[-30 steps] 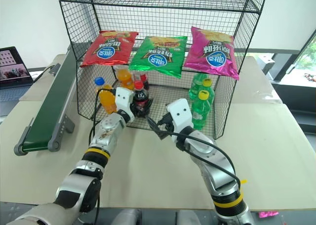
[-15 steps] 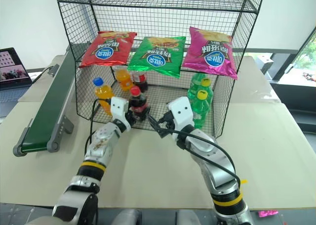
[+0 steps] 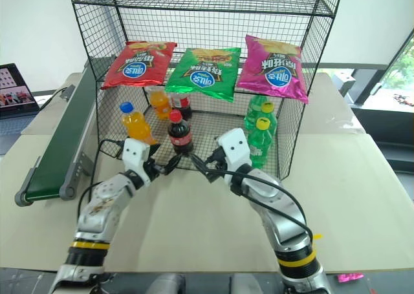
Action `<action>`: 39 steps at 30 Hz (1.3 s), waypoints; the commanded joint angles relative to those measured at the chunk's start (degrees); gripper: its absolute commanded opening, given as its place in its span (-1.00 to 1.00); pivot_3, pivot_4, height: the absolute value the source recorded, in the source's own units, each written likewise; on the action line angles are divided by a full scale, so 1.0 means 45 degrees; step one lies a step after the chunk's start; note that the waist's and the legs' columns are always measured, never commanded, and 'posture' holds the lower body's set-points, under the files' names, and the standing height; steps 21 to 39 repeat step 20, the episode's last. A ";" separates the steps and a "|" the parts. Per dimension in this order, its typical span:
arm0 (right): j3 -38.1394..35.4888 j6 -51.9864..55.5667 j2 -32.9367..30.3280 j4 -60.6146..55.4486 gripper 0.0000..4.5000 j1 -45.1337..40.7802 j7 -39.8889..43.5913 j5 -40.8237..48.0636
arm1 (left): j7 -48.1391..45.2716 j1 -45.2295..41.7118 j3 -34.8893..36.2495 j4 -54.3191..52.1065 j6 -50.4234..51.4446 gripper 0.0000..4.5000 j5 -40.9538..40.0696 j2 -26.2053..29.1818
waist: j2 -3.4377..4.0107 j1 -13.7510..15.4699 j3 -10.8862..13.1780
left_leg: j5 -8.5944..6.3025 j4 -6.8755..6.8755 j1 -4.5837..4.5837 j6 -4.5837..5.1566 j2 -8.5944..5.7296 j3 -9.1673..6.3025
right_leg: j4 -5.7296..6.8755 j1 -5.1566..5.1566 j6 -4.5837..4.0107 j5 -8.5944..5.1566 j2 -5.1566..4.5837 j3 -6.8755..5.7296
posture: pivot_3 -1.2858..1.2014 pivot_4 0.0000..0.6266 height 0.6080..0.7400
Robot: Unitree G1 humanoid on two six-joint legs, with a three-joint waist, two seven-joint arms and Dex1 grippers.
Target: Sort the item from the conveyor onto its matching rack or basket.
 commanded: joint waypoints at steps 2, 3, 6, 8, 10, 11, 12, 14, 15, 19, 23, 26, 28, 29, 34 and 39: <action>-0.0422 -0.1154 -0.0605 -0.0442 1.00 0.1572 0.0678 0.0190 | -0.0223 0.1757 0.1238 -0.2509 0.1060 0.98 -0.0790 0.1028 | 0.0004 0.0035 -0.0002 | 0.0000 0.0000 -0.0001 -0.0001 -0.0001 0.0004 | -0.0013 0.0003 0.0022 -0.0013 -0.0002 0.0002 | 0.03 -0.52 0.97; -0.0418 -0.1329 -0.0599 -0.0363 1.00 0.1824 0.0680 0.0168 | -0.0118 0.2136 0.1341 -0.2731 0.1003 0.98 -0.0770 0.1019 | 0.0012 0.0023 -0.0007 | -0.0001 0.0001 0.0001 -0.0001 -0.0005 0.0007 | -0.0016 0.0005 0.0040 -0.0025 -0.0007 0.0002 | 0.03 -0.52 0.97; -0.0295 -0.1773 -0.0309 0.0003 1.00 0.2352 0.0456 -0.0029 | 0.0442 0.3323 0.1412 -0.3188 0.0592 0.98 -0.0386 0.0670 | 0.0016 0.0032 -0.0003 | -0.0003 -0.0001 0.0001 -0.0002 -0.0003 0.0015 | -0.0020 0.0002 0.0048 -0.0030 -0.0011 0.0010 | 0.03 -0.52 0.97; -0.0297 -0.1934 -0.0121 0.0245 1.00 0.2506 0.0263 -0.0132 | 0.0878 0.3695 0.1390 -0.3290 0.0342 0.98 -0.0105 0.0381 | 0.0014 0.0046 -0.0002 | -0.0002 0.0003 0.0007 -0.0002 0.0005 0.0014 | -0.0015 0.0004 0.0070 -0.0043 -0.0005 0.0009 | 0.03 -0.52 0.97; -0.0312 -0.2073 -0.0068 0.0402 1.00 0.2599 0.0121 -0.0282 | 0.1164 0.3817 0.1347 -0.3336 0.0233 0.98 0.0084 0.0191 | 0.0012 0.0103 -0.0003 | -0.0001 0.0005 0.0007 -0.0002 0.0008 0.0011 | -0.0015 0.0003 0.0081 -0.0050 -0.0001 0.0008 | 0.03 -0.52 0.97; -0.0320 -0.2143 -0.0049 0.0439 1.00 0.2705 0.0028 -0.0365 | 0.1346 0.3902 0.1382 -0.3322 0.0103 0.98 0.0150 0.0039 | 0.0012 0.0154 -0.0004 | -0.0001 0.0010 0.0006 -0.0003 0.0008 0.0009 | -0.0012 0.0004 0.0082 -0.0051 0.0000 0.0007 | 0.03 -0.52 0.97; -0.0300 -0.2245 -0.0050 0.0439 1.00 0.2847 -0.0061 -0.0482 | 0.1394 0.4036 0.1431 -0.3295 -0.0028 0.98 0.0102 -0.0102 | 0.0012 0.0164 -0.0007 | 0.0000 0.0016 0.0002 -0.0004 0.0003 0.0009 | -0.0015 0.0002 0.0083 -0.0052 -0.0002 0.0007 | 0.03 -0.52 0.97; -0.0254 -0.2450 -0.0052 0.0424 1.00 0.3054 -0.0222 -0.0717 | 0.1457 0.4346 0.1401 -0.3194 -0.0354 0.98 0.0205 -0.0234 | 0.0009 0.0151 -0.0011 | -0.0002 0.0015 -0.0002 -0.0005 -0.0001 0.0015 | -0.0028 0.0008 0.0083 -0.0052 -0.0009 0.0010 | 0.03 -0.52 0.97; -0.0242 -0.2507 -0.0061 0.0402 1.00 0.3067 -0.0287 -0.0822 | 0.1459 0.4472 0.1356 -0.3137 -0.0504 0.98 0.0268 -0.0275 | 0.0010 0.0137 -0.0011 | -0.0003 0.0014 -0.0003 -0.0005 -0.0003 0.0017 | -0.0028 0.0006 0.0079 -0.0050 -0.0012 0.0013 | 0.03 -0.52 0.97; -0.0258 -0.2504 -0.0008 0.0360 1.00 0.3008 -0.0430 -0.0960 | 0.1327 0.4457 0.1327 -0.2958 -0.0715 0.98 0.0126 -0.0367 | 0.0011 0.0119 -0.0010 | -0.0004 -0.0001 0.0002 -0.0004 0.0002 0.0017 | -0.0024 0.0001 0.0001 -0.0007 -0.0006 0.0013 | 0.03 -0.52 0.97; -0.0264 -0.2465 0.0015 0.0342 1.00 0.2985 -0.0458 -0.0959 | 0.1477 0.4375 0.1351 -0.2892 -0.0654 0.98 0.0340 -0.0265 | 0.0011 0.0119 -0.0010 | -0.0003 0.0000 0.0004 -0.0004 0.0003 0.0017 | -0.0020 0.0001 0.0028 -0.0023 -0.0004 0.0012 | 0.03 -0.52 0.97; -0.0264 -0.2465 0.0015 0.0342 1.00 0.2985 -0.0458 -0.0959 | 0.1477 0.4375 0.1351 -0.2892 -0.0654 0.98 0.0340 -0.0265 | 0.0011 0.0119 -0.0010 | -0.0003 0.0000 0.0004 -0.0004 0.0003 0.0017 | -0.0020 0.0001 0.0028 -0.0023 -0.0004 0.0012 | 0.03 -0.52 0.97; -0.0264 -0.2465 0.0015 0.0342 1.00 0.2985 -0.0458 -0.0959 | 0.1477 0.4375 0.1351 -0.2892 -0.0654 0.98 0.0340 -0.0265 | 0.0011 0.0119 -0.0010 | -0.0003 0.0000 0.0004 -0.0004 0.0003 0.0017 | -0.0020 0.0001 0.0028 -0.0023 -0.0004 0.0012 | 0.03 -0.52 0.97; -0.0264 -0.2465 0.0015 0.0342 1.00 0.2985 -0.0458 -0.0959 | 0.1477 0.4375 0.1351 -0.2892 -0.0654 0.98 0.0340 -0.0265 | 0.0011 0.0119 -0.0010 | -0.0003 0.0000 0.0004 -0.0004 0.0003 0.0017 | -0.0020 0.0001 0.0028 -0.0023 -0.0004 0.0012 | 0.03 -0.52 0.97; -0.0264 -0.2465 0.0015 0.0342 1.00 0.2985 -0.0458 -0.0959 | 0.1477 0.4375 0.1351 -0.2892 -0.0654 0.98 0.0340 -0.0265 | 0.0011 0.0119 -0.0010 | -0.0003 0.0000 0.0004 -0.0004 0.0003 0.0017 | -0.0020 0.0001 0.0028 -0.0023 -0.0004 0.0012 | 0.03 -0.52 0.97; -0.0264 -0.2465 0.0015 0.0342 1.00 0.2985 -0.0458 -0.0959 | 0.1477 0.4375 0.1351 -0.2892 -0.0654 0.98 0.0340 -0.0265 | 0.0011 0.0119 -0.0010 | -0.0003 0.0000 0.0004 -0.0004 0.0003 0.0017 | -0.0020 0.0001 0.0028 -0.0023 -0.0004 0.0012 | 0.03 -0.52 0.97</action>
